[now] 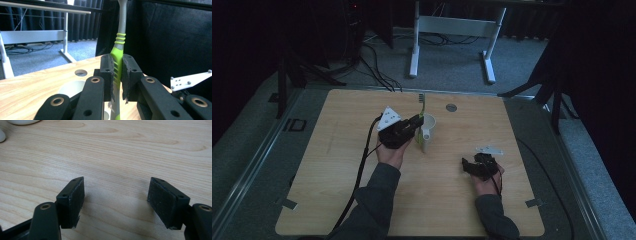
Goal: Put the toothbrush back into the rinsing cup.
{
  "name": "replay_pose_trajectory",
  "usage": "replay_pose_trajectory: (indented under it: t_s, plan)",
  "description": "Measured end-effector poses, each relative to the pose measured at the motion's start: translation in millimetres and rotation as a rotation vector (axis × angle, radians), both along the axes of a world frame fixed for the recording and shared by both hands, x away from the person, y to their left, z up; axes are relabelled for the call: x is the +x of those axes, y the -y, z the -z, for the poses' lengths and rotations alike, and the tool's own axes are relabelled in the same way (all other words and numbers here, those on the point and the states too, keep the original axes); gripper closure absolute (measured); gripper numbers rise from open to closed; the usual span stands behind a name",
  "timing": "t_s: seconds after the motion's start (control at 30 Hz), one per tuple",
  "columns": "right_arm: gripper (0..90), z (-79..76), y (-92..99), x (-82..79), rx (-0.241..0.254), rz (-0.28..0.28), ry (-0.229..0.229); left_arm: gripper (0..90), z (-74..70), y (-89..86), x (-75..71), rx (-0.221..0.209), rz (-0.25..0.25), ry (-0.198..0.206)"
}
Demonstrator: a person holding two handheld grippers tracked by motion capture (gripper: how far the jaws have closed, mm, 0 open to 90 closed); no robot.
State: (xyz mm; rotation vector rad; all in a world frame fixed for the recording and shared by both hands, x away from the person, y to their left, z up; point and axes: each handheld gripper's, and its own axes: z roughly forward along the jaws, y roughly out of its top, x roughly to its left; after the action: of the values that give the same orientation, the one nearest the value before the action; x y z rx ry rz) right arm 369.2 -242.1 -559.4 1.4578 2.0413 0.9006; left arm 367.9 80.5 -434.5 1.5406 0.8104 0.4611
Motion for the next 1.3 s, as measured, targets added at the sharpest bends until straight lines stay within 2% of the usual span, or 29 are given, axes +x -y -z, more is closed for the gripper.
replay_pose_trajectory:
  t_s: [0.27,0.47,1.1,1.3]
  plan:
    - [29.4,0.0,0.0,0.0,0.000,-0.001,0.000,80.6,2.9,3.5,1.1,0.001,0.005,0.017]
    - [29.4,0.0,0.0,0.0,0.000,-0.002,0.000,80.6,4.5,4.8,2.2,0.006,0.005,0.016]
    - [29.4,0.0,0.1,0.0,0.001,-0.002,0.000,80.6,7.1,8.3,9.2,-0.032,0.000,0.014]
    - [29.4,0.0,0.1,0.0,0.001,-0.001,0.000,80.6,6.3,9.8,11.5,-0.032,0.000,0.015]
